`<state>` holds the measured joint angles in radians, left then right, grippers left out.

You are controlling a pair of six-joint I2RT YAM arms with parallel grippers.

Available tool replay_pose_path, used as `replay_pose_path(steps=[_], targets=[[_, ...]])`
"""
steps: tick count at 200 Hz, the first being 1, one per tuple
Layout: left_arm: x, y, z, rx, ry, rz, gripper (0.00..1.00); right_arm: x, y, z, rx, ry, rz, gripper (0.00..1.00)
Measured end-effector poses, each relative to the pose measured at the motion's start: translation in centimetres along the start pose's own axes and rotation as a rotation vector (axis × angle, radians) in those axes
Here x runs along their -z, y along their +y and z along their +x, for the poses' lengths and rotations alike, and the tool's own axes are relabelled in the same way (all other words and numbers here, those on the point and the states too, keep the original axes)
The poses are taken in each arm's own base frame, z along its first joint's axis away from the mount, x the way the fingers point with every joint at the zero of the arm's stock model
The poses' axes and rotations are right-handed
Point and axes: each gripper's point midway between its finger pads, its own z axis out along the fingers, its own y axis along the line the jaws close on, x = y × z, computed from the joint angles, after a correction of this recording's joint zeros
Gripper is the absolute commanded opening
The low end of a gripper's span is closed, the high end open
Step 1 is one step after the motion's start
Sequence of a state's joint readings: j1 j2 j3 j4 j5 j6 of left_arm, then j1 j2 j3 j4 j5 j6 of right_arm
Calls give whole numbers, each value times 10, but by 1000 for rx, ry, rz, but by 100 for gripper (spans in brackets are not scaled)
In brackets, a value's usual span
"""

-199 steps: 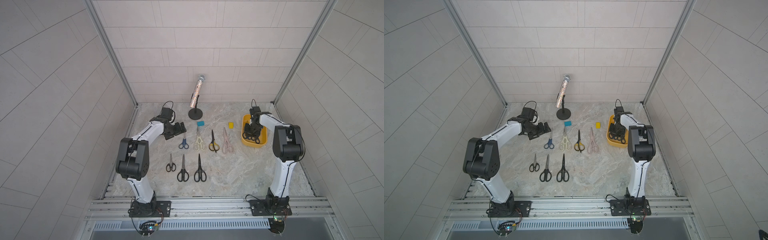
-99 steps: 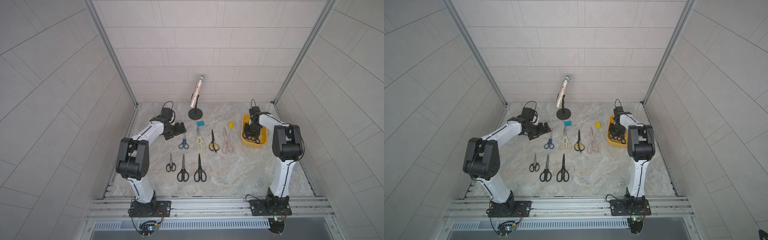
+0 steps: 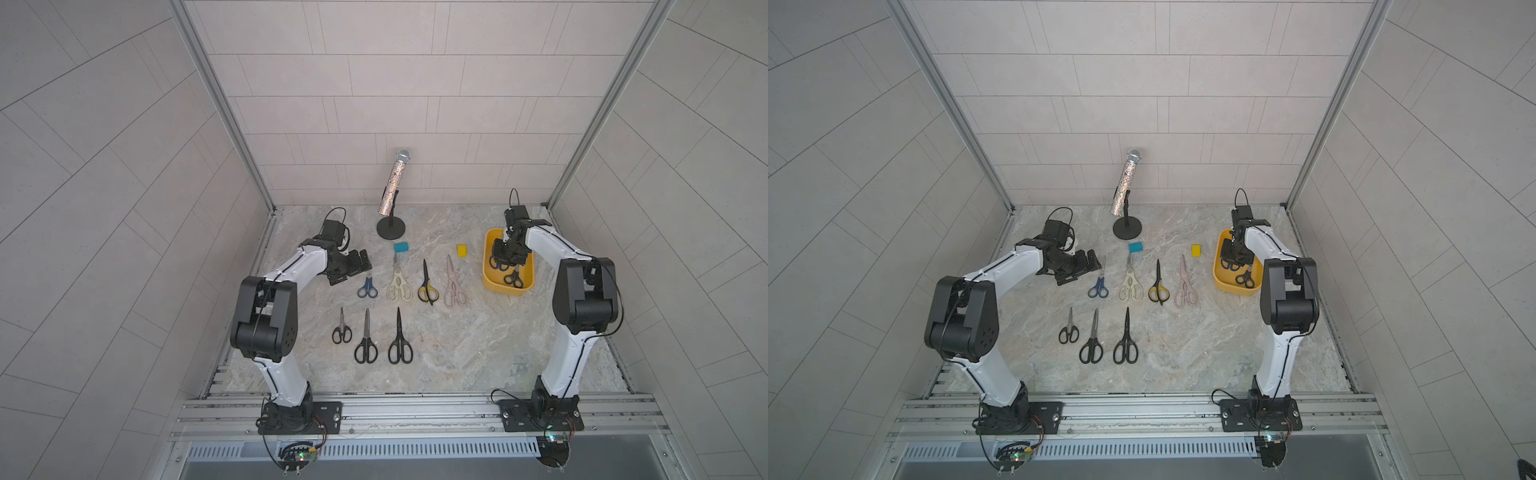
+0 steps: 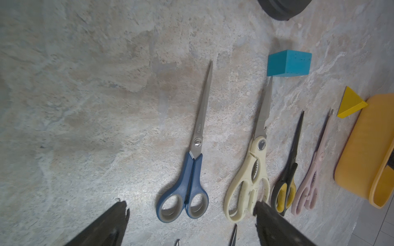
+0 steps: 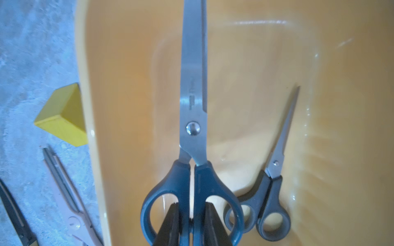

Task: Take the scissors out of the storage box
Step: Pick up the scissors from the storage box, then place the scissors at the center of the board.

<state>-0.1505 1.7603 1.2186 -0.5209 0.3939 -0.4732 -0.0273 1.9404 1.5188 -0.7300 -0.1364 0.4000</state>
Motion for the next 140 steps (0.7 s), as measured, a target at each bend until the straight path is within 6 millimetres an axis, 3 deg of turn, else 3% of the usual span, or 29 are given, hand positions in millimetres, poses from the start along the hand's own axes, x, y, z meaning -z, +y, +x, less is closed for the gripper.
replay_pose_path(steps=[47, 81, 110, 140], targets=[[11, 2, 0, 5, -29, 15, 100, 13, 1, 1, 0, -9, -7, 0], [13, 7, 11, 18, -35, 27, 100, 34, 7, 19, 12, -13, -38, 0], [11, 15, 33, 42, -22, 42, 100, 64, 42, 61, 96, -19, -91, 0], [8, 26, 60, 71, 0, 54, 100, 93, 92, 131, 215, -4, -189, 0]])
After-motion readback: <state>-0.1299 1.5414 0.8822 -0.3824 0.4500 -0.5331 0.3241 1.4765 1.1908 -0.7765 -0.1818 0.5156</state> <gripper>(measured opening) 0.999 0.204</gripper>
